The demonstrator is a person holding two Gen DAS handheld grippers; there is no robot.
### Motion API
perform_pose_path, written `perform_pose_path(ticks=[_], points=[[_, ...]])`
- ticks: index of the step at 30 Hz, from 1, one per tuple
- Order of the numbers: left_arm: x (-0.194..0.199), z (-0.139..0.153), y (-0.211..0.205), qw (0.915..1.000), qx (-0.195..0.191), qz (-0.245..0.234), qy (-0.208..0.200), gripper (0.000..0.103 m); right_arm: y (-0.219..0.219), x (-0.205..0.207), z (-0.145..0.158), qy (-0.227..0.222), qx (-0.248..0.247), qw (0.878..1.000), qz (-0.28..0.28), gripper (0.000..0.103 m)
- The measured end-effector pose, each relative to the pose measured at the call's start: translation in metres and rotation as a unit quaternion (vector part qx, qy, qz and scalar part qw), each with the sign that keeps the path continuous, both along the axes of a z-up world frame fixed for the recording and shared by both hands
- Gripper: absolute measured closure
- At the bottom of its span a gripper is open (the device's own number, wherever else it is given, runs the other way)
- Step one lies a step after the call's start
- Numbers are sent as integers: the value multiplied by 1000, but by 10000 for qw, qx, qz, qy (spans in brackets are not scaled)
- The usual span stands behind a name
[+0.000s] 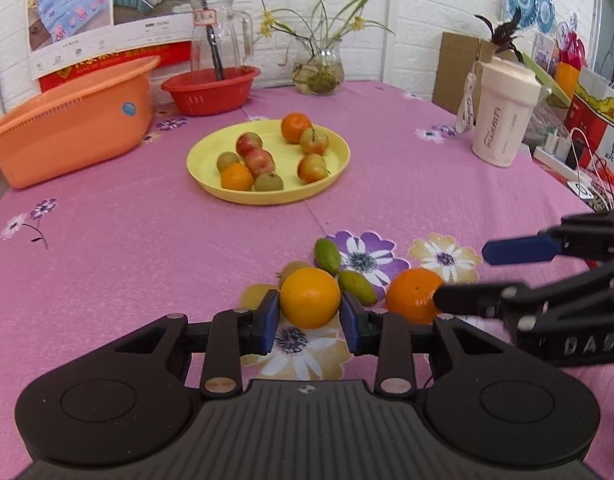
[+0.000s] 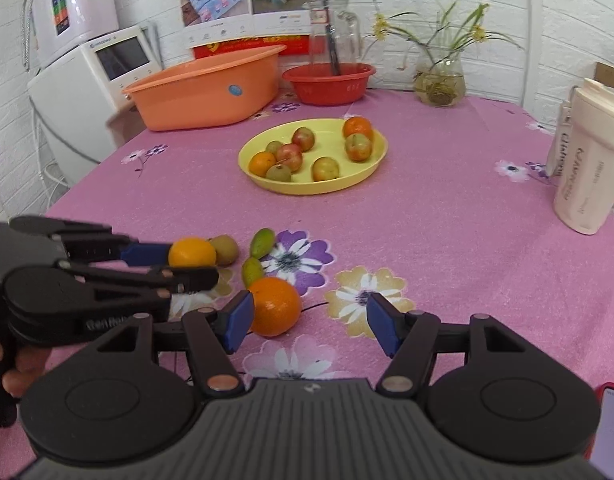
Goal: Organize fruits
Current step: 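Close the left tool on a mandarin while the right tool closes on another mandarin, then carry both mandarins in the left and right tools over the plate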
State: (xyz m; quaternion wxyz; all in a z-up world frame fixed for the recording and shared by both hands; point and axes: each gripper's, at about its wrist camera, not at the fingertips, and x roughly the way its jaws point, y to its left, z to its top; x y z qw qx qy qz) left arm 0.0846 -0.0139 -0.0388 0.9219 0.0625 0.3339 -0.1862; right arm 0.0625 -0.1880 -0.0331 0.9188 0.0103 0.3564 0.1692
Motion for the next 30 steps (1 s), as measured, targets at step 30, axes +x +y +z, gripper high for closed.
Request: perform_pose_path(ticks=[30], points=[[9,8,19,9994,-68,336,-60,73,25,17,-11,81,-236,9993,279,24]])
